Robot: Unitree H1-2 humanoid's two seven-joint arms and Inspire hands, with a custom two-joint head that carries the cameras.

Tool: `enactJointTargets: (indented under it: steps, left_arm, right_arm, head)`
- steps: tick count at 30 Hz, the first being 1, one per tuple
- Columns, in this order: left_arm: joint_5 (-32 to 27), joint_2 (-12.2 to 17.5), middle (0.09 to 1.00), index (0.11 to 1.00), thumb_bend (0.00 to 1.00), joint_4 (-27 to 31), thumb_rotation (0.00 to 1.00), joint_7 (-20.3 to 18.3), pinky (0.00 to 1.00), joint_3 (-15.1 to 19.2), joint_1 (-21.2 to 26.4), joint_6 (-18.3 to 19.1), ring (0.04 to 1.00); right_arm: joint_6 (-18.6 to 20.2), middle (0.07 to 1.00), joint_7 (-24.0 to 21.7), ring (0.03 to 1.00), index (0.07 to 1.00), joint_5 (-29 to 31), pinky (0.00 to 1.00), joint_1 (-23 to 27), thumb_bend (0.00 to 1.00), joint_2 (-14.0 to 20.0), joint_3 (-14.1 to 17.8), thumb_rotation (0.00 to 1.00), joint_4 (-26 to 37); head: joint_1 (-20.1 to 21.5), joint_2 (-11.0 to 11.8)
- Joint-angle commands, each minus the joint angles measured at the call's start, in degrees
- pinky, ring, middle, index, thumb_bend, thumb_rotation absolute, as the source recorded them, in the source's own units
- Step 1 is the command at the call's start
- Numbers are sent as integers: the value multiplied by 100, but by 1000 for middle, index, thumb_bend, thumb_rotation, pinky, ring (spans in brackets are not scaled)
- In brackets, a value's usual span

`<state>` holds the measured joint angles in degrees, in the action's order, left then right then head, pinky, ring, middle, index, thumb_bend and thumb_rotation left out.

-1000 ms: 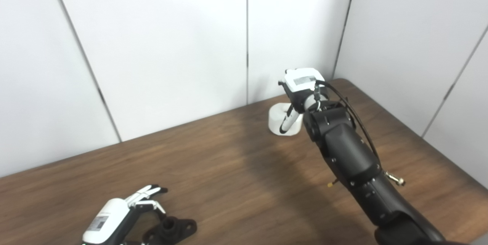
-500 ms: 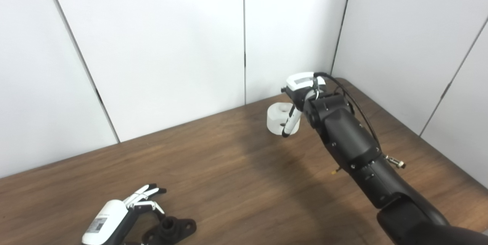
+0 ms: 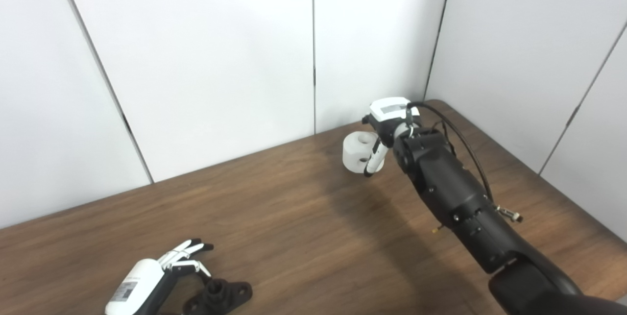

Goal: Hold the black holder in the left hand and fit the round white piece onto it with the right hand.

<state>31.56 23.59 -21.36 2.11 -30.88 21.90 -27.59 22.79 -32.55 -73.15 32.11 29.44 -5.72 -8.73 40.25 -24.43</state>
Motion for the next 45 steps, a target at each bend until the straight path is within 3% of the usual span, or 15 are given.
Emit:
enactJointTargets:
  steps: [1, 13, 42, 45]
  left_arm:
    - [305, 188, 879, 488, 523, -224, 57, -553, 862, -205, -353, 119, 938]
    - [324, 195, 878, 488, 523, -98, 59, -658, 872, -156, -410, 201, 937]
    - [309, 270, 886, 488, 523, 363, 57, -905, 855, -135, -575, 526, 936]
    - [293, 287, 887, 488, 523, 433, 57, -944, 853, -140, -588, 575, 937]
  right_arm:
    - [106, 981, 445, 999, 855, 67, 991, 230, 936, 200, 43, 323, 46]
    - [181, 962, 996, 984, 843, 341, 990, 263, 912, 297, -123, 295, -290]
    - [267, 939, 1264, 959, 771, 909, 953, 406, 939, 273, -764, 317, -853]
    - [243, 930, 1382, 954, 748, 975, 955, 403, 900, 237, -774, 334, -901]
  head:
    - [4, -9]
    - [-20, -28]
    - [-172, -189]
    - [-192, -204]
